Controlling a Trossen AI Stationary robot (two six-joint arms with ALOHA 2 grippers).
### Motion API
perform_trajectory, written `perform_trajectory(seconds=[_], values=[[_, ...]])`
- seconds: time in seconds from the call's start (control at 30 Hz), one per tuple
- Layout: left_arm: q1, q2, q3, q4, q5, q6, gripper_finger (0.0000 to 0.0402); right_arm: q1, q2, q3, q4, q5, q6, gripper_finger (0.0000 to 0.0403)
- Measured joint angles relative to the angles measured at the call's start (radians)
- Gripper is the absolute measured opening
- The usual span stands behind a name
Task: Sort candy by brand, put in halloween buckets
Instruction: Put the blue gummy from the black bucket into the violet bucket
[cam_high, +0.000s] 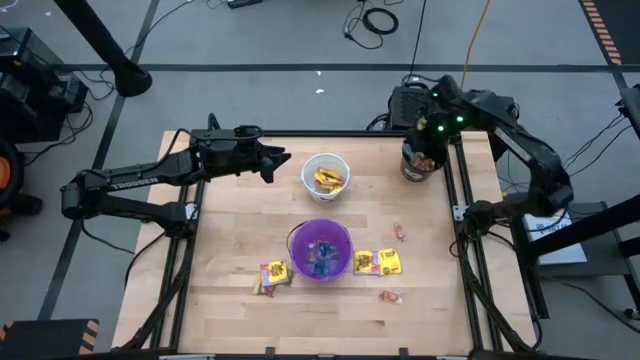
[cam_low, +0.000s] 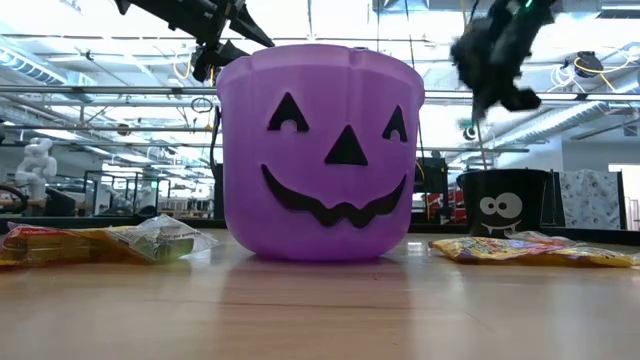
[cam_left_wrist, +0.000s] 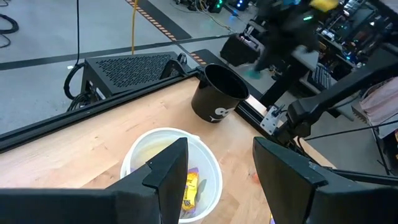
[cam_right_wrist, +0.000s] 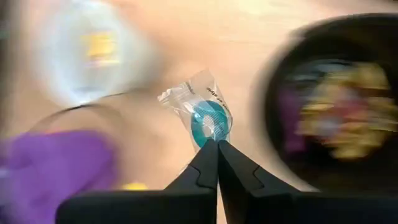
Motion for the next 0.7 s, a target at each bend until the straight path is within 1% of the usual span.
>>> perform_trajectory(seconds=[0.07,0.13,0.17,0.23,0.33,0.47,0.53,0.7], values=[[0.000,0.000,0.000,0.000,0.000,0.000,0.0189,0.036,-0.064,0.002,0.027,-0.111,0.032,0.0000],[0.001,0.000,0.000,0.000,0.000,0.000,0.0189,0.096,-0.121,0.002,0.077,-0.195,0.078,0.0000],[0.003,0.000,0.000,0.000,0.000,0.000,0.0189,0.134,-0.145,0.002,0.105,-0.226,0.101,0.0000],[0.013,0.000,0.000,0.000,0.005,0.000,0.0189,0.225,-0.184,0.002,0.168,-0.245,0.149,0.0000],[0.031,0.000,0.000,0.000,0.014,0.000,0.0189,0.384,-0.214,0.002,0.267,-0.234,0.197,0.0000],[0.056,0.000,0.000,0.000,0.029,0.012,0.0189,0.603,-0.193,0.002,0.366,-0.131,0.264,0.0000],[0.068,0.000,0.000,0.000,0.058,0.032,0.0189,0.706,-0.155,0.002,0.397,-0.094,0.316,0.0000],[0.077,0.000,0.000,0.000,0.101,0.036,0.0189,0.874,-0.004,0.002,0.494,-0.094,0.443,0.0000]])
